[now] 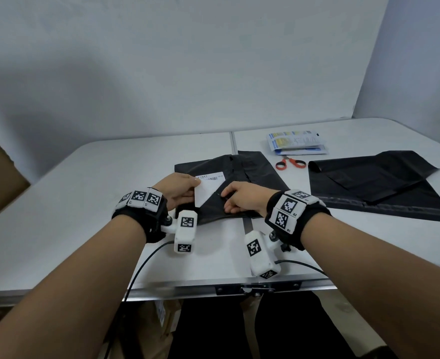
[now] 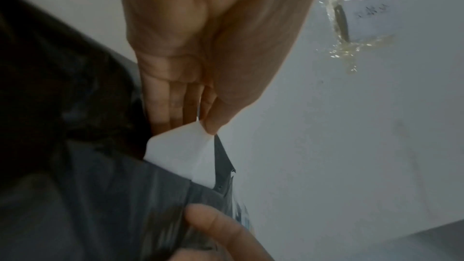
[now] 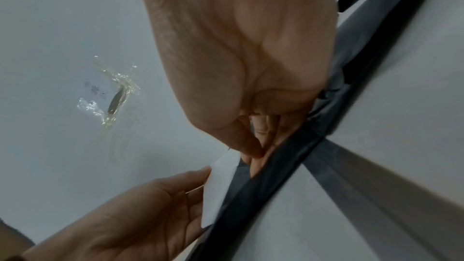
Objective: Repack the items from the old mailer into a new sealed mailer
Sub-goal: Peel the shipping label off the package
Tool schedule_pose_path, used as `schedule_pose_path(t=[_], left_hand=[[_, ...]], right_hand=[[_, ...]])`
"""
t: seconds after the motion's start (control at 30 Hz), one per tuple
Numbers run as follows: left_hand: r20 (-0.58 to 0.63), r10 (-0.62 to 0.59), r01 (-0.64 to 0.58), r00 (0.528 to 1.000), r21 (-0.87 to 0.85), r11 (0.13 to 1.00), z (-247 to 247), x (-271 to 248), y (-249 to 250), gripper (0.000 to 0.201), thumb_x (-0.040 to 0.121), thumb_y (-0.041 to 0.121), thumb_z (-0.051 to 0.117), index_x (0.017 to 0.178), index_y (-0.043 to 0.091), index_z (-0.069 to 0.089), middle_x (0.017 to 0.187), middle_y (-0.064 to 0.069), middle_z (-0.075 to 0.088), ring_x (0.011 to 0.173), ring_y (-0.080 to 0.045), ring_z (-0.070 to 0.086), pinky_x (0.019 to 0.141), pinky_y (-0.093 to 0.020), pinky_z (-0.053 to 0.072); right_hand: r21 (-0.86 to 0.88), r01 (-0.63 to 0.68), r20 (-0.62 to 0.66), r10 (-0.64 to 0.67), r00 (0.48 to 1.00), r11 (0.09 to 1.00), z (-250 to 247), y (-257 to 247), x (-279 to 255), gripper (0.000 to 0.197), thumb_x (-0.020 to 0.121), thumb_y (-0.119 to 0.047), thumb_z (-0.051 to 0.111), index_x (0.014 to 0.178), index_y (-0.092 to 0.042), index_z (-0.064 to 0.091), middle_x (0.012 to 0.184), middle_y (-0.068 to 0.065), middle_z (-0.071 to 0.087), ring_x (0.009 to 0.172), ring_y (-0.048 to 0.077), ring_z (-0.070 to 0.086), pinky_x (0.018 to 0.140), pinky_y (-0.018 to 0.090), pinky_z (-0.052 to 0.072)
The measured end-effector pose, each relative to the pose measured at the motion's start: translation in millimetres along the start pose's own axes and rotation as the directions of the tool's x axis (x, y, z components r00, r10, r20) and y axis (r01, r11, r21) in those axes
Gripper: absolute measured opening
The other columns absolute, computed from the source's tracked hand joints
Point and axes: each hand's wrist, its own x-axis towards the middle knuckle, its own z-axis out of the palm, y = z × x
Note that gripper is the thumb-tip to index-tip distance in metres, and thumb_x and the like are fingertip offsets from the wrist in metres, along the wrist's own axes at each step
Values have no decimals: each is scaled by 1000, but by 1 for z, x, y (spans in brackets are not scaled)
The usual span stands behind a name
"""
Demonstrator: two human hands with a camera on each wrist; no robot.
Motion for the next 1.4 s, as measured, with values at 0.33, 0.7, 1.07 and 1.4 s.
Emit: schedule_pose_path(t=[0.33,0.7,1.07,1.4], left_hand=[[219,-31,-24,975,243,970,1,-9,7,30,96,29,53,111,6,65,104,-7,72,91,-15,67,89,-28,55],[109,-5,-60,994,582,811,-10,-12,-2,10,81,11,72,76,15,64,73,-1,61,64,-7,57,58,-13,53],[94,67,-106,993,518,849,-26,2,17,7,86,12,67,79,14,68,75,0,65,68,-8,59,62,-15,52],[267,132,-199,954,240,950,-13,-5,25,44,85,-16,37,106,16,60,101,-4,68,88,-12,63,71,-18,56]], right_hand=[[-139,129,102,-116,988,982,8,-5,9,32,89,4,51,115,-5,67,95,11,59,85,16,54,79,17,48],[-90,131,74,-125,989,987,8,3,11,29,88,5,52,109,-4,70,93,10,65,86,14,55,95,26,46],[-240,155,98,-135,986,958,6,4,10,33,86,-4,53,107,-18,74,95,-5,71,85,6,57,100,24,44],[-270,185,149,-148,978,945,5,1,8,29,91,-7,55,113,-15,71,96,-7,65,97,6,54,106,24,40]])
